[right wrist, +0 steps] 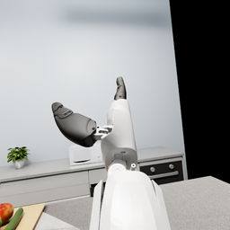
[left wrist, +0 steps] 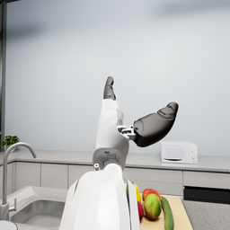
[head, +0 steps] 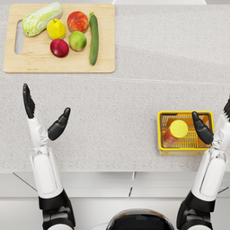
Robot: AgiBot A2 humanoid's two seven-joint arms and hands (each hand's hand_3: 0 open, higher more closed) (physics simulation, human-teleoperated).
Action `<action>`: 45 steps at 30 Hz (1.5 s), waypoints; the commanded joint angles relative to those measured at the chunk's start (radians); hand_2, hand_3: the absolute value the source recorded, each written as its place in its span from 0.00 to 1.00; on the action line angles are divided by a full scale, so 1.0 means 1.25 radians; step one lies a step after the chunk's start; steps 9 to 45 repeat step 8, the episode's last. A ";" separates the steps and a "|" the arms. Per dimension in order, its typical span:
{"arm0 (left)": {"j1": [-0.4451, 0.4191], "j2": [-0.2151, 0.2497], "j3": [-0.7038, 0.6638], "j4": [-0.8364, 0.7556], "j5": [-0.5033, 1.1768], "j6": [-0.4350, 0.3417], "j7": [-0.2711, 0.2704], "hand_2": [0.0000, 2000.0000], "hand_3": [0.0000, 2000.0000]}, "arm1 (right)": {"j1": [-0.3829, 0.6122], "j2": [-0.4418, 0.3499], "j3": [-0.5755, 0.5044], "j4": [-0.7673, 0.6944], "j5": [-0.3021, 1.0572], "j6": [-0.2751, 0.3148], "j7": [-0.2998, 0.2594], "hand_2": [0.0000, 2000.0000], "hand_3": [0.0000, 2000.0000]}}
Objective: Pick up the red potato chip and place it into the yellow basket
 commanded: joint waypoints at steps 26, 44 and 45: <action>0.000 0.000 0.000 0.004 0.000 0.000 0.000 0.00 0.00 | -0.005 -0.001 -0.004 -0.003 0.000 0.000 0.001 0.00 0.00; 0.000 0.000 0.000 0.004 0.000 0.000 0.000 0.00 0.00 | -0.005 -0.001 -0.004 -0.003 0.000 0.000 0.001 0.00 0.00; 0.000 0.000 0.000 0.004 0.000 0.000 0.000 0.00 0.00 | -0.005 -0.001 -0.004 -0.003 0.000 0.000 0.001 0.00 0.00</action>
